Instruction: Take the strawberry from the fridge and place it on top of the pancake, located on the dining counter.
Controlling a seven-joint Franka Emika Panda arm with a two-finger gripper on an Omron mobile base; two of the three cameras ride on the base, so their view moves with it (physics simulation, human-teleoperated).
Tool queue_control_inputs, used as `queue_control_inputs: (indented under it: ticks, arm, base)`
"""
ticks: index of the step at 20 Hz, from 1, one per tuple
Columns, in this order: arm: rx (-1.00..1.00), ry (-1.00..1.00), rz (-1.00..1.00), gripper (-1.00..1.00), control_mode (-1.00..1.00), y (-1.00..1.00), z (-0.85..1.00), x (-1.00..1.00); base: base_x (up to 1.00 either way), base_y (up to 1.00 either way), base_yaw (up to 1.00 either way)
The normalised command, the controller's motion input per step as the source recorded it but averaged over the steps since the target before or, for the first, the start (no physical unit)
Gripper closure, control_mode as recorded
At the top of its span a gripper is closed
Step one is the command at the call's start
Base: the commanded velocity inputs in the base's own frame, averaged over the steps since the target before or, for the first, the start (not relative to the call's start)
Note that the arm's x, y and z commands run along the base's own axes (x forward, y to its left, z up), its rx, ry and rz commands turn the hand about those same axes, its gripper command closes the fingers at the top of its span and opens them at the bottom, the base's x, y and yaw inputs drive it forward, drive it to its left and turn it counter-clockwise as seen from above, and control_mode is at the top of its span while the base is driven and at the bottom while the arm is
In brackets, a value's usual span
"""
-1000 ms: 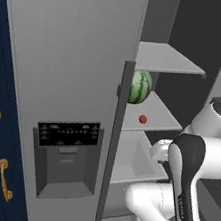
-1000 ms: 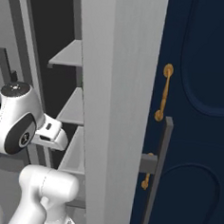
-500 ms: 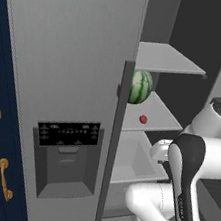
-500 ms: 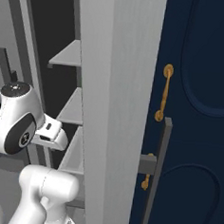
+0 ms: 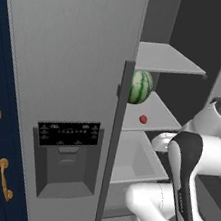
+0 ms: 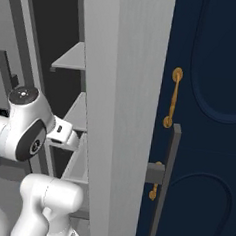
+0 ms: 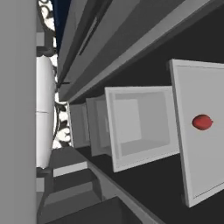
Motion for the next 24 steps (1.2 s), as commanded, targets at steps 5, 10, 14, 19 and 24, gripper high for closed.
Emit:
queue_control_inputs:
  ticks: [5, 10, 14, 19, 24]
  arm:
    - [0.00, -0.15, -0.01, -1.00, -1.00, -0.07, 0.00, 0.77]
    - [0.00, -0.01, 0.00, -1.00, -1.00, -0.12, 0.00, 0.72]
    - [0.00, 0.01, 0.01, -1.00, -1.00, -0.11, 0.00, 0.81]
    - [-0.03, -0.04, 0.00, -1.00, -1.00, -0.06, -0.04, 0.73]
    - [-0.02, 0.00, 0.00, -1.00, -1.00, -0.08, -0.21, 0.77]
  base:
    - [0.00, 0.00, 0.00]
    - [0.00, 0.00, 0.00]
    - [0.00, 0.00, 0.00]
    - [0.00, 0.00, 0.00]
    - [0.00, 0.00, 0.00]
